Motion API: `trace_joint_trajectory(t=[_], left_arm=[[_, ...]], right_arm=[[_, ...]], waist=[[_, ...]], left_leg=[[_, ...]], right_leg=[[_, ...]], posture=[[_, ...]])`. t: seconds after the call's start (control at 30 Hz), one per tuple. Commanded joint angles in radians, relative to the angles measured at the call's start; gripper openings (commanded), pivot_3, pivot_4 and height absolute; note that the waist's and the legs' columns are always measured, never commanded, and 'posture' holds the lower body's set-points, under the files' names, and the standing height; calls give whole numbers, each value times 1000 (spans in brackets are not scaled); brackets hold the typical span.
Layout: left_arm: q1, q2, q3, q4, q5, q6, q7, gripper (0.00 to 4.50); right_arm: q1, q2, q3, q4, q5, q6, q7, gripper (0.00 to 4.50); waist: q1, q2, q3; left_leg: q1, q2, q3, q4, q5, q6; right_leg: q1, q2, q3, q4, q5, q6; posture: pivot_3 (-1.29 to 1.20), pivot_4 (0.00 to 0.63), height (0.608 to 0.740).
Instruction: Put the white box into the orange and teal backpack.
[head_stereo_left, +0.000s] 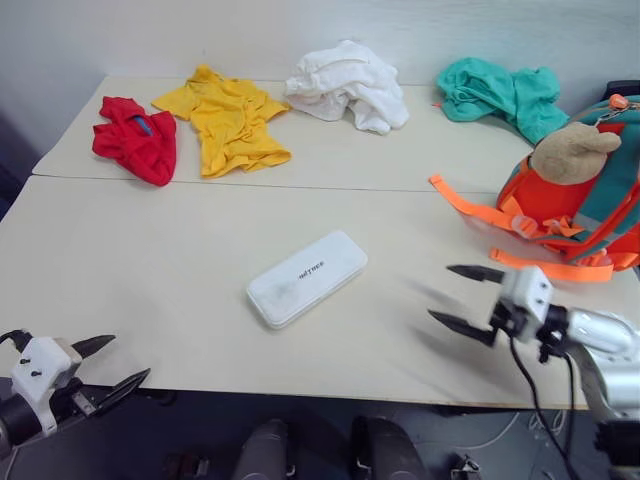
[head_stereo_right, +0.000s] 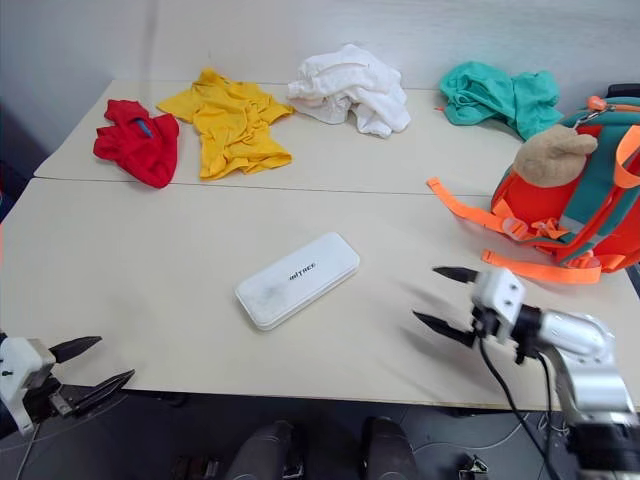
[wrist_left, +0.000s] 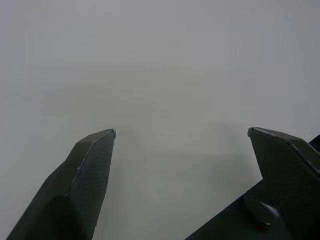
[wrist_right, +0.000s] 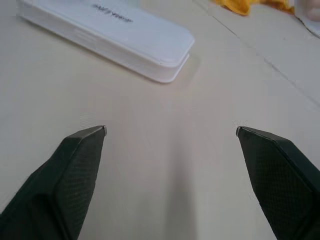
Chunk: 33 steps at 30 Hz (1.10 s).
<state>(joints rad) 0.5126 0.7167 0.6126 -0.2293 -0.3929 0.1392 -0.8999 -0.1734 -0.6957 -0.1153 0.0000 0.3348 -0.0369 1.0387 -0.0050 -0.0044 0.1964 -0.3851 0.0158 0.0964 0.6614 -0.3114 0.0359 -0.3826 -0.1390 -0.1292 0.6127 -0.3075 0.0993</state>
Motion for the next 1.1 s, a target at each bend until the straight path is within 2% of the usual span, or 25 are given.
trace_joint_trajectory(t=[0.03,0.13,0.23,0.33,0.37,0.57,0.7,0.87,1.1], left_arm=[[-28,-45,-51,-131,-22,84,92,3316],[-85,-113,-131,-251,-39,196,215,2355],[-140,-163,-239,-322,7,272,317,1331],[-207,-212,-326,-341,54,355,430,474],[-227,-223,-346,-344,60,387,456,137],[-362,-270,-491,-328,73,476,504,137],[-426,-278,-531,-290,89,513,522,137],[-454,-259,-530,-244,103,516,515,137],[-501,-215,-502,-155,108,476,480,137]], right_arm=[[-82,69,82,-6,-96,71,-133,3195],[-146,138,130,45,-197,74,-251,2158],[-195,174,168,133,-296,68,-355,1044],[-236,206,202,248,-351,-4,-406,130],[-249,218,211,283,-362,-33,-413,0],[-346,331,243,494,-372,-194,-431,0],[-376,363,237,587,-327,-270,-346,0],[-371,356,227,587,-250,-280,-204,0],[-282,270,227,443,-171,-205,-22,0]], waist=[[0,0,0],[5,0,0],[5,0,0],[1,0,0],[1,0,0],[-22,-3,-2],[-27,-3,-2],[-24,-3,-2],[-20,-3,-2]], left_leg=[[0,0,0,0,0,0],[-1,0,0,0,0,0],[-2,-2,0,2,0,0],[-2,-2,0,3,1,1],[-2,-1,0,3,1,1],[0,1,0,4,4,-2],[1,2,0,3,4,-3],[1,2,0,4,4,-3],[2,2,-1,4,4,-3]], right_leg=[[0,0,0,0,0,0],[0,0,0,0,0,0],[0,0,-1,6,0,0],[0,1,-1,7,0,0],[0,2,0,7,0,0],[1,6,1,9,0,0],[1,7,1,9,0,-1],[2,7,1,9,-1,-1],[4,6,0,9,-1,-1]], posture=[[0,150,740],[0,150,740],[0,150,740],[0,150,740],[0,150,740],[0,150,740],[0,150,740],[0,150,740],[0,150,740]])
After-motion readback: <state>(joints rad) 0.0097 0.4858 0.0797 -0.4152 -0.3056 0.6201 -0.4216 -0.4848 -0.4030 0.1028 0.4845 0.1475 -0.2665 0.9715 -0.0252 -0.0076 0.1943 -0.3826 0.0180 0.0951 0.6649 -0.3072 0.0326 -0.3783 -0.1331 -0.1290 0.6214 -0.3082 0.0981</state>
